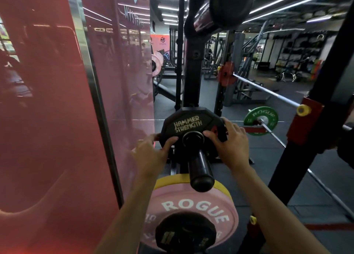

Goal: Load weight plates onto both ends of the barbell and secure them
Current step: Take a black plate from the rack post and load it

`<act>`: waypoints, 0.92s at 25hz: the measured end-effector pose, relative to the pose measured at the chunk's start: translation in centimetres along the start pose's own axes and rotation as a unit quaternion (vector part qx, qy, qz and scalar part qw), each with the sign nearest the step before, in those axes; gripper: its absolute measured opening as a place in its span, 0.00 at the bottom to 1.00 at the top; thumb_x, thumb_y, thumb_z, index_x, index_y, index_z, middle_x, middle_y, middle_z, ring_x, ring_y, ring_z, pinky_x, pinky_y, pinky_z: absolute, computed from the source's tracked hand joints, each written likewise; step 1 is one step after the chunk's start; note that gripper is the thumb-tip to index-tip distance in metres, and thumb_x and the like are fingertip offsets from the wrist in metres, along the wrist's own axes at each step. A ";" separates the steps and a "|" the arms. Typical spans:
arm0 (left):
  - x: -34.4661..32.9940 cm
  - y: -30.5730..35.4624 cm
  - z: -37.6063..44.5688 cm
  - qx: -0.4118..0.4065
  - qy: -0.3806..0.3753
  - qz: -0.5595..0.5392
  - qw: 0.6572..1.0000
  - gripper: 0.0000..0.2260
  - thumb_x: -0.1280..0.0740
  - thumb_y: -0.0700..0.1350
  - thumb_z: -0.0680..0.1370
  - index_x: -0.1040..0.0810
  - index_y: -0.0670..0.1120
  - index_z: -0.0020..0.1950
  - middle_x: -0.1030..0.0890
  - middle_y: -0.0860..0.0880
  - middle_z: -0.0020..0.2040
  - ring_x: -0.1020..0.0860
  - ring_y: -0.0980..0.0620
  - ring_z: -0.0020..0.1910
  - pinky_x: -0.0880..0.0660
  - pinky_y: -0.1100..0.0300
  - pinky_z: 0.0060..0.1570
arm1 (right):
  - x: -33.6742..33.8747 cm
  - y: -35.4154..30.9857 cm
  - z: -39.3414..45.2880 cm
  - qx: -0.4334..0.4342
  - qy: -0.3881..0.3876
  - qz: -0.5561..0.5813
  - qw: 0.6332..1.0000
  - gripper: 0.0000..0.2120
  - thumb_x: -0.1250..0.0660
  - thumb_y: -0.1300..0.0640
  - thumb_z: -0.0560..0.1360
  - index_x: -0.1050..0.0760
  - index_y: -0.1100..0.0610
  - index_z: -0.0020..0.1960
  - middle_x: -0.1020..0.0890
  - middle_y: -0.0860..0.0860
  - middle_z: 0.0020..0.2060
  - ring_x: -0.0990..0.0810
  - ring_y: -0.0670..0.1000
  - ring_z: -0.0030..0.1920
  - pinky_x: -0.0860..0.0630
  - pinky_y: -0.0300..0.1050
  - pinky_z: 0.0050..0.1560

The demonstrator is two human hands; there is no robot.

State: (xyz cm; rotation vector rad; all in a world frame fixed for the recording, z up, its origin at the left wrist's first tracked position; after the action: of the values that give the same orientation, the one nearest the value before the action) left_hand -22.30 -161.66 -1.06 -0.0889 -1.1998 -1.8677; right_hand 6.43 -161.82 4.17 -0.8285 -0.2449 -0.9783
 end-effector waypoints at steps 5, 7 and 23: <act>0.2 0.7 -1.1 0.019 -0.050 -0.060 0.997 0.39 0.44 0.84 0.62 0.21 0.57 0.56 0.18 0.55 0.48 0.21 0.52 0.50 0.31 0.48 0.59 | 0.5 -0.4 -0.4 -0.024 -0.038 -0.059 0.997 0.35 0.42 0.26 0.69 0.28 0.47 0.67 0.19 0.51 0.55 0.28 0.56 0.58 0.38 0.52 0.55; 1.0 1.2 -2.0 0.021 -0.040 -0.074 0.996 0.37 0.39 0.81 0.62 0.21 0.56 0.58 0.21 0.57 0.48 0.23 0.54 0.47 0.35 0.54 0.53 | 1.0 -0.3 -1.0 -0.029 -0.050 -0.054 0.997 0.37 0.45 0.24 0.67 0.28 0.47 0.66 0.18 0.49 0.52 0.28 0.56 0.57 0.41 0.49 0.53; 12.4 5.1 -16.8 -0.032 0.009 -0.166 0.986 0.31 0.32 0.75 0.65 0.21 0.53 0.56 0.20 0.62 0.46 0.20 0.61 0.43 0.21 0.50 0.51 | 15.0 -5.0 -14.5 0.047 -0.043 -0.043 0.997 0.33 0.42 0.23 0.66 0.24 0.49 0.54 0.18 0.45 0.45 0.26 0.50 0.56 0.44 0.46 0.52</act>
State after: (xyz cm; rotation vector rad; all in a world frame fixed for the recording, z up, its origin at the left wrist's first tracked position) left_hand -19.85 -182.95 -0.36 0.0980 -1.1992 -2.1903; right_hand 8.28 -183.21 4.86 -0.7806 -0.4000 -1.0045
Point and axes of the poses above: each hand's wrist, its own z-axis towards the middle knuckle, its own x-axis out of the back of the hand, y = z × x, the point moved 10 cm from there along z, towards the middle knuckle
